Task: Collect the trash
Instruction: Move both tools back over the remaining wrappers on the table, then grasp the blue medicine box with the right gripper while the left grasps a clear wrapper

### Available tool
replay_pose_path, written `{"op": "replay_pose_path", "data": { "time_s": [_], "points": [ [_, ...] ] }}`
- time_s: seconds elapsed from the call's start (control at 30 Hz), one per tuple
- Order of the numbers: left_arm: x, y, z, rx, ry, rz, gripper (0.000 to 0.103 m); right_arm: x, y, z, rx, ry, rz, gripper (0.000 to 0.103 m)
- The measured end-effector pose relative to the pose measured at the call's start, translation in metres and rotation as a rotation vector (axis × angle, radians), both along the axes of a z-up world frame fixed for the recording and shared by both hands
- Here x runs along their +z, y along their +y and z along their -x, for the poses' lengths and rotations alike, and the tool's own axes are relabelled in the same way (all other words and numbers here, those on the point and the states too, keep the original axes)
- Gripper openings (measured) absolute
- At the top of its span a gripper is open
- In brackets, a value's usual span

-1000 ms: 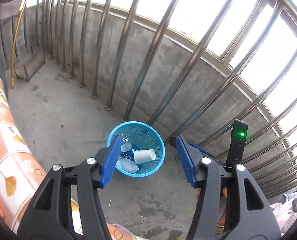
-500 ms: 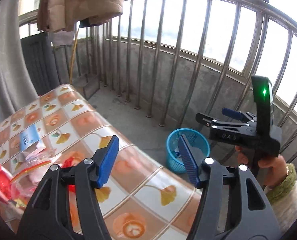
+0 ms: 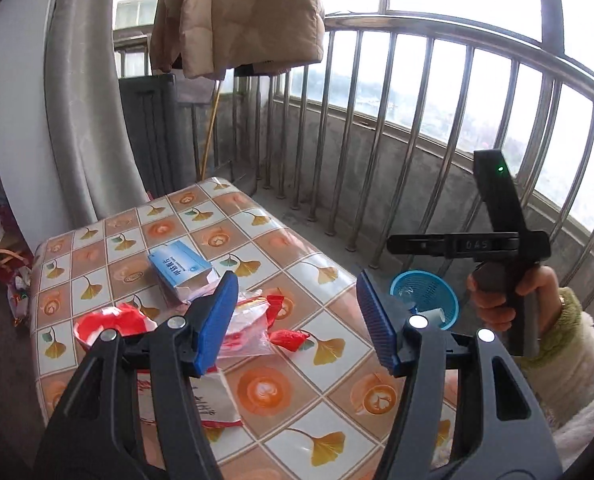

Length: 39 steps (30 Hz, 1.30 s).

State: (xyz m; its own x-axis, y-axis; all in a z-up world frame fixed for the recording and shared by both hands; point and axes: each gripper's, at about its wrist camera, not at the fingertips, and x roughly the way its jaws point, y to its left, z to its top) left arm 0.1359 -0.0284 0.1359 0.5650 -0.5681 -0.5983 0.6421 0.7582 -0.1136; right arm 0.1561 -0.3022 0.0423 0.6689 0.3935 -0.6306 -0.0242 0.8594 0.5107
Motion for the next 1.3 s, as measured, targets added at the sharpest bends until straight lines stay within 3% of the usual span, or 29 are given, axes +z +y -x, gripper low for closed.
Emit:
{"op": "replay_pose_path", "data": {
  "time_s": [0.13, 0.2, 0.3, 0.43, 0.53, 0.67, 0.73, 0.87, 1.1, 1.3],
  "points": [
    [0.012, 0.007, -0.058, -0.121, 0.224, -0.077, 0.061, -0.012, 0.026, -0.052, 0.131, 0.122, -0.174, 0.097],
    [0.012, -0.001, -0.080, -0.174, 0.229, -0.160, 0.061, -0.024, 0.033, -0.075, 0.155, 0.184, -0.251, 0.096],
    [-0.006, -0.023, -0.107, -0.258, 0.258, -0.346, 0.061, -0.041, 0.044, -0.114, 0.175, 0.266, -0.302, 0.090],
    [-0.043, -0.053, -0.115, -0.382, 0.313, -0.546, 0.061, -0.063, 0.055, -0.163, 0.195, 0.377, -0.339, 0.087],
    [-0.069, -0.064, -0.114, -0.409, 0.333, -0.682, 0.061, -0.075, 0.071, -0.198, 0.231, 0.439, -0.327, 0.087],
    [-0.084, -0.068, -0.114, -0.427, 0.345, -0.745, 0.061, -0.084, 0.094, -0.229, 0.286, 0.479, -0.274, 0.087],
    [-0.088, -0.068, -0.119, -0.406, 0.344, -0.758, 0.061, -0.088, 0.106, -0.237, 0.311, 0.499, -0.241, 0.081],
    [-0.095, -0.070, -0.124, -0.376, 0.336, -0.795, 0.055, -0.099, 0.121, -0.253, 0.353, 0.527, -0.238, 0.081],
    [-0.115, -0.077, -0.117, -0.389, 0.317, -0.902, 0.054, -0.122, 0.145, -0.279, 0.388, 0.584, -0.245, 0.081],
    [-0.120, -0.079, -0.119, -0.346, 0.292, -0.932, 0.031, -0.132, 0.158, -0.285, 0.433, 0.593, -0.255, 0.080]
  ]
}}
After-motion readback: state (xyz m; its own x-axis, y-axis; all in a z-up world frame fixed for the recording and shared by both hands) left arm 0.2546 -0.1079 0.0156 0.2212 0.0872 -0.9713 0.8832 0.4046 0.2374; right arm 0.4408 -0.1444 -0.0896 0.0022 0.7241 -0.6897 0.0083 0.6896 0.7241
